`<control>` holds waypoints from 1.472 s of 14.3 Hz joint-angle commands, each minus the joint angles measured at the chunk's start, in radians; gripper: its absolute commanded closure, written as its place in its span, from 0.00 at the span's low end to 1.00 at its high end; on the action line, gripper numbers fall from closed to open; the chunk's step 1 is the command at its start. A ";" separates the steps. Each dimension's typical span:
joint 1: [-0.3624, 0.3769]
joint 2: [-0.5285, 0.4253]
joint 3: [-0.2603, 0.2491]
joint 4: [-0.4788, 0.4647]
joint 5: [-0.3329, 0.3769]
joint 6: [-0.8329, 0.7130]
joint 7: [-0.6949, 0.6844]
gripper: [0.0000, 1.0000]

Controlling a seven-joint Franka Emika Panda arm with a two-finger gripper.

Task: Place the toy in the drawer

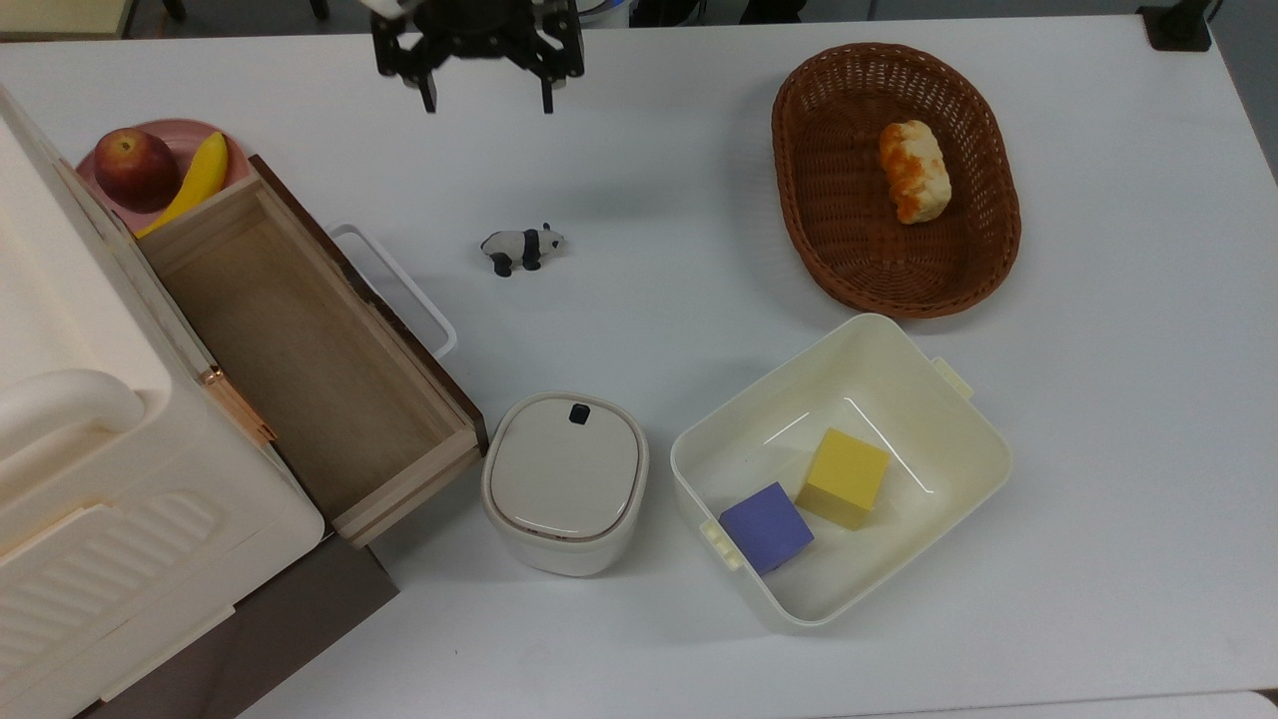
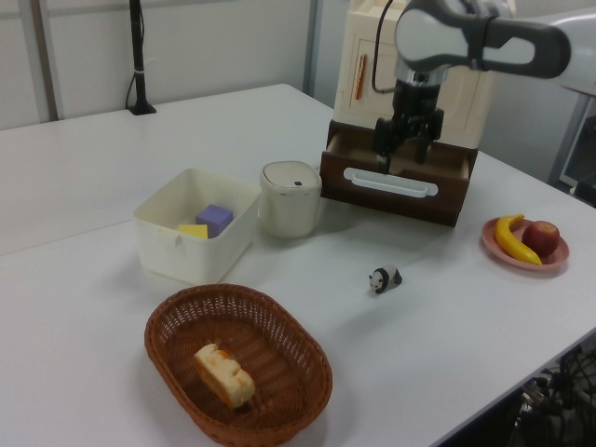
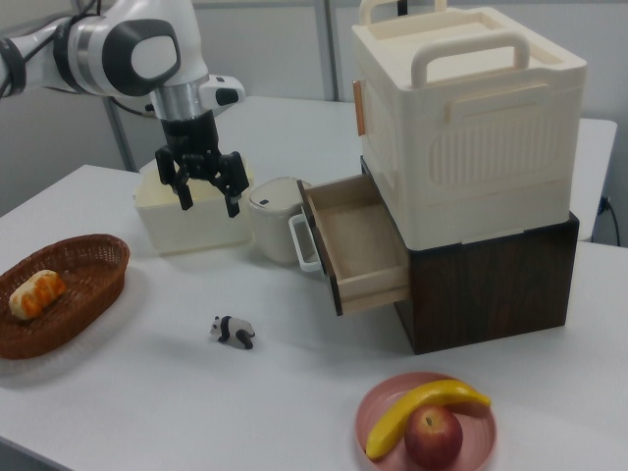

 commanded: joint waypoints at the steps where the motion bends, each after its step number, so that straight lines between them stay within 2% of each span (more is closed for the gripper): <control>1: -0.004 -0.005 0.014 -0.034 -0.020 -0.011 0.081 0.00; 4: -0.012 0.005 0.009 -0.070 0.014 0.047 0.547 0.00; 5: -0.001 0.001 0.015 -0.121 -0.014 0.058 0.611 0.00; 6: 0.008 0.004 0.059 -0.164 -0.108 0.058 0.444 0.00; 7: -0.001 0.004 0.085 -0.185 -0.138 0.057 0.295 0.00; 9: -0.021 0.001 0.087 -0.191 -0.138 0.031 -0.098 0.00; 12: -0.035 0.001 0.087 -0.189 -0.152 0.015 -0.616 0.00; 14: -0.058 0.001 0.087 -0.192 -0.164 0.002 -0.877 0.00; 17: -0.056 0.013 0.087 -0.220 -0.245 0.009 -1.082 0.00; 19: -0.059 0.012 0.087 -0.232 -0.247 0.022 -1.093 0.00; 21: -0.060 0.010 0.086 -0.226 -0.236 0.023 -1.044 0.00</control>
